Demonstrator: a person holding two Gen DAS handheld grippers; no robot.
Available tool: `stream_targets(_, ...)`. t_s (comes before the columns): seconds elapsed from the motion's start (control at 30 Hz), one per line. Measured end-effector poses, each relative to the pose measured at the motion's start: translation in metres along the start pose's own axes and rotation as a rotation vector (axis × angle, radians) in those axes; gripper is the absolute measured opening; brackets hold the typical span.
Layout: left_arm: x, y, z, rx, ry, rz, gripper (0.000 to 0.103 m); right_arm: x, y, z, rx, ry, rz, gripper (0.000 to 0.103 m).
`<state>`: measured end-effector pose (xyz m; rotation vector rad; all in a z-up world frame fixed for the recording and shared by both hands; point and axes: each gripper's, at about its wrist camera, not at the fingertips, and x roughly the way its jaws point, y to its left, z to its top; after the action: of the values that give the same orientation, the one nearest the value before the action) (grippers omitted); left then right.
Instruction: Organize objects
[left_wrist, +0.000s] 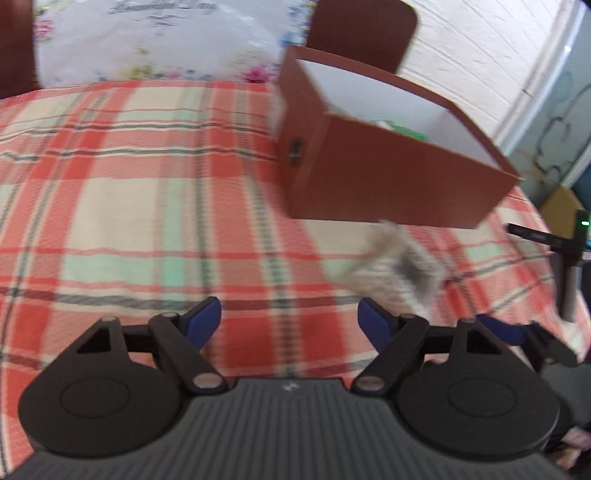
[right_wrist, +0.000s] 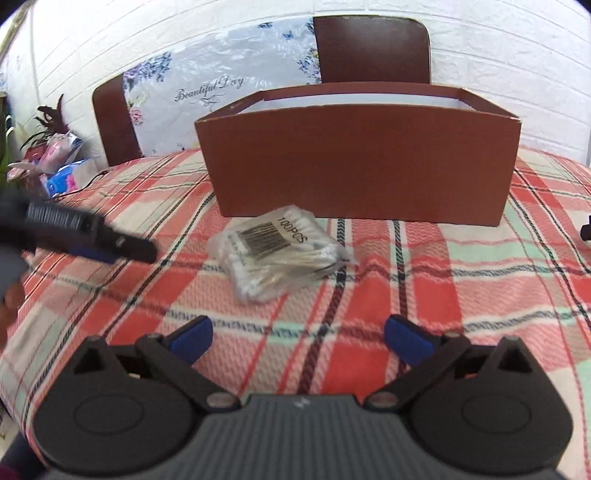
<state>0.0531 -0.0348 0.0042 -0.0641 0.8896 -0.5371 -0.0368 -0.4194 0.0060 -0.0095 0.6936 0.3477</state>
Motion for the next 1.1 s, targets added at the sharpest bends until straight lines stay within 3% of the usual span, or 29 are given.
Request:
stream_targets(0.1, 0.011, -0.024, 0.007, 0.043, 0.035, -0.017, 0.082, -0.003, -0.002, 0.002, -0.026, -0.014, -0.002, 0.103)
stream_targets(0.3, 0.033, -0.057, 0.025, 0.181, 0.033, 0.049, 0.082, 0.006, -0.002, 0.016, -0.06, -0.024, 0.013, 0.102)
stream_targets(0.5, 0.06, -0.077, 0.03, 0.27, 0.056, 0.088, 0.08, 0.038, 0.009, 0.022, -0.062, 0.021, 0.029, 0.092)
stream_targets(0.57, 0.06, -0.077, 0.029, 0.275, 0.045, 0.078, 0.076, 0.041, 0.011, 0.023, -0.071, 0.01, 0.019, 0.091)
stream_targets(0.7, 0.059, -0.075, 0.028, 0.251, 0.033, 0.032, 0.056, 0.044, 0.013, 0.021, -0.086, -0.003, 0.001, 0.087)
stream_targets(0.77, 0.059, -0.077, 0.025, 0.25, 0.014, 0.03, 0.054, 0.044, 0.014, 0.021, -0.091, -0.012, -0.006, 0.082)
stream_targets(0.83, 0.058, -0.077, 0.023, 0.251, -0.001, 0.021, 0.044, 0.045, 0.016, 0.022, -0.096, -0.02, 0.0, 0.071)
stream_targets(1.1, 0.056, -0.076, 0.021, 0.237, -0.007, 0.007, 0.037, 0.045, 0.025, 0.021, -0.138, -0.022, -0.014, 0.066)
